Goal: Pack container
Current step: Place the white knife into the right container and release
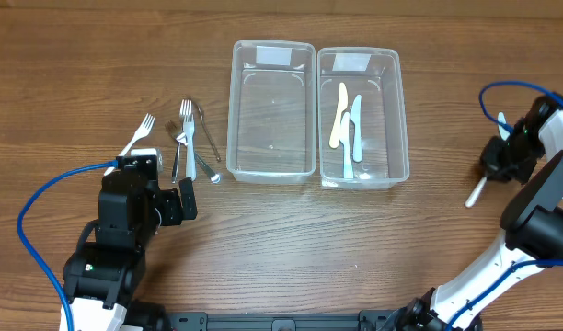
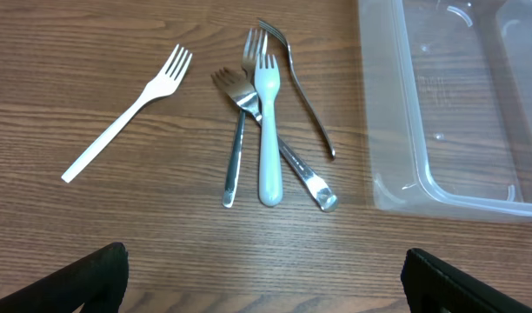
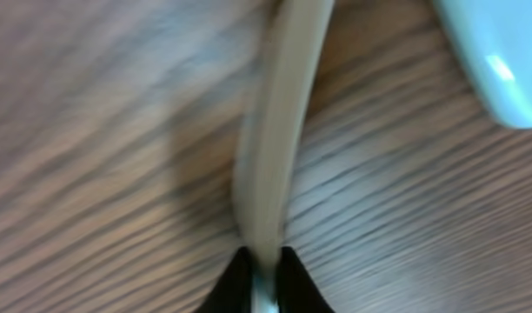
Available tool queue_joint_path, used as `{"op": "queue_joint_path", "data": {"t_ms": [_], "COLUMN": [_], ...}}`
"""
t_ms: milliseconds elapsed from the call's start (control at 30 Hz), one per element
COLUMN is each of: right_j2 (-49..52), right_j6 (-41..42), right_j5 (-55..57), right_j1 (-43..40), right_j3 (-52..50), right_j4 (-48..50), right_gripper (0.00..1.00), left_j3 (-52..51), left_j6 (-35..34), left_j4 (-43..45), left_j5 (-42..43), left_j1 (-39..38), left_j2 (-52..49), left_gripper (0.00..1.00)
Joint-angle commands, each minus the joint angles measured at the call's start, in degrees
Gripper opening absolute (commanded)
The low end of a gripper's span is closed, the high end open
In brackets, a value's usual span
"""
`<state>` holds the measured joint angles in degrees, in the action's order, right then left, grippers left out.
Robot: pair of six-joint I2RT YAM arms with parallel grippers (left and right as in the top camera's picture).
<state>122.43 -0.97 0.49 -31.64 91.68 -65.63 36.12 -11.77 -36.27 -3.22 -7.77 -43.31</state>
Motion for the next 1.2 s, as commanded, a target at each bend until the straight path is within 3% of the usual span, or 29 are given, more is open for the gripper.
{"op": "queue_joint_path", "data": {"t_ms": [0,333,533,700,967,1033,1167], "right_j2": [-2.5,-15.2,-17.5,-16.5,-16.5,-16.5,-18.1], "right_j6": [1.3,1.3,1.3,1.3,4.1,4.0,2.1], "right_j5": [-5.4,-10.4,-10.9,-10.4,-9.8,-9.6,-9.0], "right_j1": [3.4,15.2,26.5,34.9,38.8,38.8,37.1], "right_j3": [7.7,18.2,17.6,10.7,-6.4,-6.5,-1.9], "right_j4": [-2.2,-5.1,-4.9,0.9,13.8,13.3,11.8], "right_gripper": [0.04,0.04,0.04,0.04,0.26,0.46,0.56], "left_j3": [1.5,1.5,1.5,1.5,1.5,1.5,1.5], "left_j6": [1.1,1.1,1.1,1.1,1.1,1.1,1.1], "left_j4": [0.1,0.1,0.1,0.1,0.1,0.1,0.1], "left_j5": [-0.2,-0.2,-0.2,-0.2,-0.2,-0.2,-0.2], "left_j1": [0.2,0.2,0.2,0.2,0.2,0.2,0.2], "left_j2": [-0.1,-0.1,-0.1,-0.1,-0.1,-0.1,-0.1], "left_gripper": [1.0,1.0,1.0,1.0,1.0,1.0,1.0]}}
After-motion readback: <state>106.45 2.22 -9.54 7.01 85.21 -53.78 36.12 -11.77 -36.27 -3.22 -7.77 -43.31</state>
